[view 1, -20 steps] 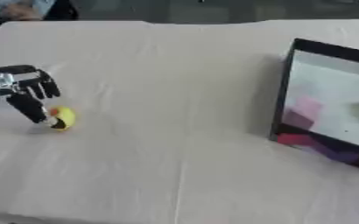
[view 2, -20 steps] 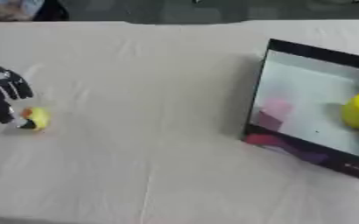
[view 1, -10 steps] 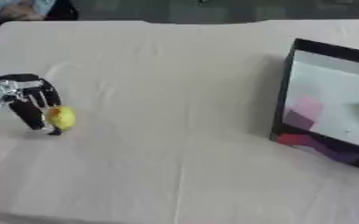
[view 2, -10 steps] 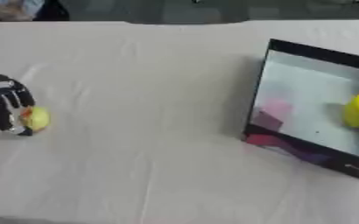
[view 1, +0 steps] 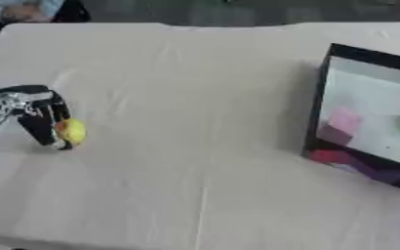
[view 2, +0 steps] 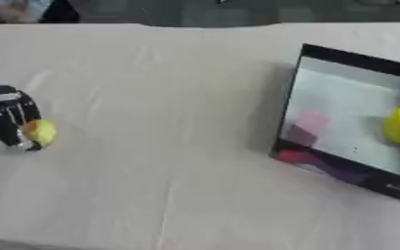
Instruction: Pick up the objects with one hand, pass them to the other hand, and then place them into the box on the other side of the table.
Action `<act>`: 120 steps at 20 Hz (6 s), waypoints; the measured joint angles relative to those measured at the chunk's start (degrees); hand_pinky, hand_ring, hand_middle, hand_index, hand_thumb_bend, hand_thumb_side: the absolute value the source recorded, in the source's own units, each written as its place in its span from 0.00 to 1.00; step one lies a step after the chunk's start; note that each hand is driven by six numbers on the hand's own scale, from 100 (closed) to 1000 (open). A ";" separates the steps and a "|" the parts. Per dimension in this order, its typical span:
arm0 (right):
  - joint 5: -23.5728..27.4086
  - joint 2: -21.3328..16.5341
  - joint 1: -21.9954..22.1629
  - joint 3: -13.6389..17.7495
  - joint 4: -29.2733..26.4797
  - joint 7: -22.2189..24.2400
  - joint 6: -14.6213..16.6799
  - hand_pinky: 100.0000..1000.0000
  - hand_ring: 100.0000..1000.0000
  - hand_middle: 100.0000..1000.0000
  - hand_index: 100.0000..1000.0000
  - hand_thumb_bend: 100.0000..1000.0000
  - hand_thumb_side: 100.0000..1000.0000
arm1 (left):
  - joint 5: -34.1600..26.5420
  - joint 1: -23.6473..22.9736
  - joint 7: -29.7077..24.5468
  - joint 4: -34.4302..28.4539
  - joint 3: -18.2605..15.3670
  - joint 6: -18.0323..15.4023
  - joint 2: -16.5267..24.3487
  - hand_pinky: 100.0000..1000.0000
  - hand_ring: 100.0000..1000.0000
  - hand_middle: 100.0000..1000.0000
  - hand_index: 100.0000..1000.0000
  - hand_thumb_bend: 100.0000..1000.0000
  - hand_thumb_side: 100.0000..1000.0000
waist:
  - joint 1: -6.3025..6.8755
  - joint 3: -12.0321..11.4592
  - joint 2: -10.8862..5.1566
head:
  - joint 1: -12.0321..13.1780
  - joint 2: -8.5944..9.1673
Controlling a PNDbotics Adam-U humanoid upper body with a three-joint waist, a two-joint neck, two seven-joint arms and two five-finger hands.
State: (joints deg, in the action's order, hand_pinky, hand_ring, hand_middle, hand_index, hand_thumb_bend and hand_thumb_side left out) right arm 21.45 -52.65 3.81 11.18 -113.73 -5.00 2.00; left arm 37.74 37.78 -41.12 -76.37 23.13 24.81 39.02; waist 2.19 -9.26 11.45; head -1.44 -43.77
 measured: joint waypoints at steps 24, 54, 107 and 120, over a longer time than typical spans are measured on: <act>-0.48 0.01 0.83 0.01 0.00 -0.18 1.33 1.00 1.00 0.86 0.92 0.00 0.60 | 3.19 0.24 -1.26 -12.97 -2.21 1.82 2.82 0.65 0.53 0.45 0.53 0.32 0.00 | -0.01 -0.16 0.00 | -0.46 0.00; -1.03 -5.69 -16.02 -10.83 -0.01 15.55 11.07 1.00 1.00 0.89 0.92 0.00 0.31 | -3.92 4.83 35.14 -8.21 -4.54 -6.31 -28.11 0.66 0.48 0.35 0.47 0.00 0.00 | -1.82 -0.64 -0.03 | -4.51 0.09; -15.31 1.69 -29.44 -23.74 -0.02 26.73 8.59 0.99 1.00 0.86 0.91 0.00 0.25 | -10.36 6.15 39.90 -5.36 3.60 -24.68 -42.91 0.66 0.47 0.32 0.44 0.00 0.03 | -4.66 -7.07 1.27 | -16.53 3.17; -17.37 2.81 -30.96 -24.49 -0.02 29.79 7.07 1.00 1.00 0.87 0.93 0.00 0.35 | -11.49 6.32 41.36 -6.01 3.91 -26.46 -44.81 0.66 0.47 0.31 0.44 0.00 0.05 | -4.66 -8.09 2.14 | -17.87 4.12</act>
State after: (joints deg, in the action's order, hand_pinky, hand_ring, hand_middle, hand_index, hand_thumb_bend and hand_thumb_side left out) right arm 4.08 -49.84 -27.15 -13.31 -113.76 24.79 9.07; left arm 26.25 44.09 0.24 -82.37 27.04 -1.65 -5.79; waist -2.47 -17.35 13.59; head -19.31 -39.65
